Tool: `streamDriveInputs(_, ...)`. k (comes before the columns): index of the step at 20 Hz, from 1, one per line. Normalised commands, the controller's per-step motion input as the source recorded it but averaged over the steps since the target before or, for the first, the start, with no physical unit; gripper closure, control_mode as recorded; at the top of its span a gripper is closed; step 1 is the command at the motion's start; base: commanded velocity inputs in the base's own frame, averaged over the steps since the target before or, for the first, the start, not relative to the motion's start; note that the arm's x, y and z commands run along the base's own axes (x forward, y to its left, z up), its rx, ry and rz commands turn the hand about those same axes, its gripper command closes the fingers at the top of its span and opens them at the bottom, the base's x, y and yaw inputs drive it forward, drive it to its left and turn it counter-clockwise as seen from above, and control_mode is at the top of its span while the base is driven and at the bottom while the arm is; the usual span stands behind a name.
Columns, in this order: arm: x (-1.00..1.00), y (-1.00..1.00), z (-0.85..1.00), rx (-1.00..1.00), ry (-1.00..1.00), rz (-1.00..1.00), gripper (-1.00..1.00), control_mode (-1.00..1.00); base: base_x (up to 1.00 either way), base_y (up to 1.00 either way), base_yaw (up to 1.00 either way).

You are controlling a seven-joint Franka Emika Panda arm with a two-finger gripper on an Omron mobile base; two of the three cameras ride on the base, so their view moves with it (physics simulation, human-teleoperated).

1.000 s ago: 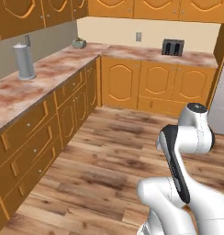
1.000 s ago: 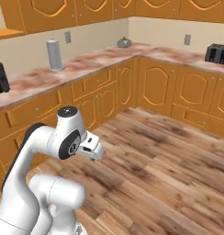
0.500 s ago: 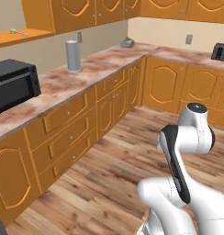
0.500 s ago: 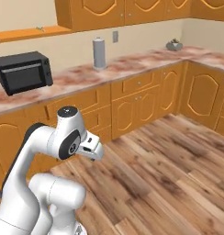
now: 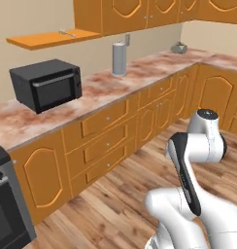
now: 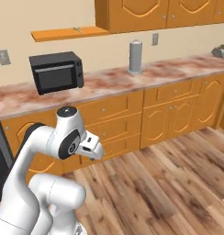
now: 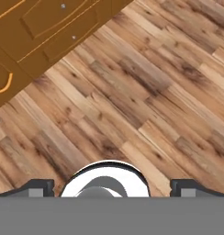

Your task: Locate and retrieve the soap dispenser and dish brush from the cabinet. Place them next to the sink.

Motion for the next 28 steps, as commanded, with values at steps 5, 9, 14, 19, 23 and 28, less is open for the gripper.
streamDriveInputs(5, 0.00, 0.00, 0.00, 0.00, 0.00, 0.00, -1.00, 1.00, 0.59, 0.00, 0.37)
streamDriveInputs(9, 0.00, 0.00, 0.00, 0.00, 0.00, 0.00, -1.00, 1.00, 0.80, -0.04, 0.33)
streamDriveInputs(14, 0.00, 0.00, 0.00, 0.00, 0.00, 0.00, -1.00, 1.00, 0.67, -0.05, 0.38)
streamDriveInputs(19, 0.00, 0.00, 0.00, 0.00, 0.00, 0.00, -1.00, 1.00, 0.67, -0.12, 0.36)
streamDriveInputs(23, 0.00, 0.00, 0.00, 0.00, 0.00, 0.00, -1.00, 1.00, 0.60, -0.18, 0.36)
streamDriveInputs(28, 0.00, 0.00, 0.00, 0.00, 0.00, 0.00, -1.00, 1.00, 0.55, -0.25, 0.34)
